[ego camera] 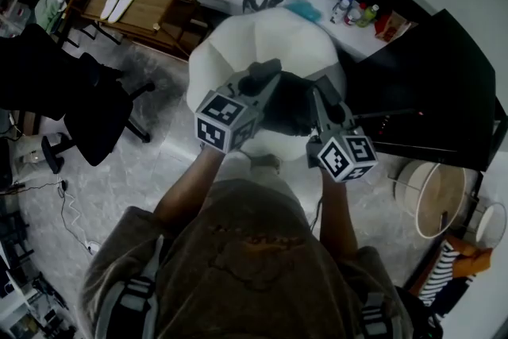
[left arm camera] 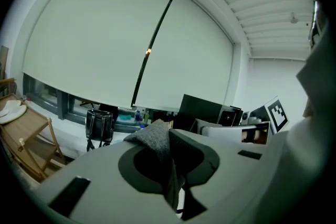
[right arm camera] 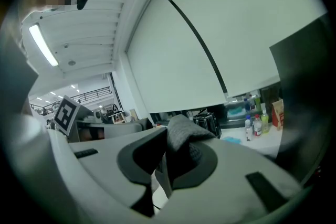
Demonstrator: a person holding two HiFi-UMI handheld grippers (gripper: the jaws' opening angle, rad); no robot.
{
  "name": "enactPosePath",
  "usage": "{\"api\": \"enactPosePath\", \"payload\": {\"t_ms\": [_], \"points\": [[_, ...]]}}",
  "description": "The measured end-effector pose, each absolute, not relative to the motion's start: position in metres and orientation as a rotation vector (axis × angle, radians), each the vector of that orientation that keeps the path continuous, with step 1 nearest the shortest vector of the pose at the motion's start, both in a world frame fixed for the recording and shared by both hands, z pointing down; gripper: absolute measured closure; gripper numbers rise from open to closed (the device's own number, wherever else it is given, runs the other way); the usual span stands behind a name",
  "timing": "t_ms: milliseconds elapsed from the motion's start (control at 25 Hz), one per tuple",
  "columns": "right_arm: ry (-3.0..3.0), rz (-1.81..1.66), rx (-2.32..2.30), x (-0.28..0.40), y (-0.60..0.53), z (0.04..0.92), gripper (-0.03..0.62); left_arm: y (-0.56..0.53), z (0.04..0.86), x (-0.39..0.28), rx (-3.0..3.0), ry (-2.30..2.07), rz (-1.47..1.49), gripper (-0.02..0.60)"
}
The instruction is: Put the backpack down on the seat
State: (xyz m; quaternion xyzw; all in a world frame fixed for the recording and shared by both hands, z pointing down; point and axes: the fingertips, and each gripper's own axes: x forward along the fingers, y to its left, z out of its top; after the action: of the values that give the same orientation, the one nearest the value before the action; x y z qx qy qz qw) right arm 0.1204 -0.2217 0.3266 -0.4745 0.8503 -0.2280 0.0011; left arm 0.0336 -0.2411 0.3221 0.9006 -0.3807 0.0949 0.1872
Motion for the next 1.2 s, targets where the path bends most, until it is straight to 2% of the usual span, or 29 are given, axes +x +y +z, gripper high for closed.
{"api": "enactPosePath", "payload": {"t_ms": [1200], "points": [[2.594, -0.748, -1.631, 0.115, -0.325, 0.439, 0.563, -0.354, 0.432, 0.037, 2.571, -0.937, 0.376, 0.548]]}}
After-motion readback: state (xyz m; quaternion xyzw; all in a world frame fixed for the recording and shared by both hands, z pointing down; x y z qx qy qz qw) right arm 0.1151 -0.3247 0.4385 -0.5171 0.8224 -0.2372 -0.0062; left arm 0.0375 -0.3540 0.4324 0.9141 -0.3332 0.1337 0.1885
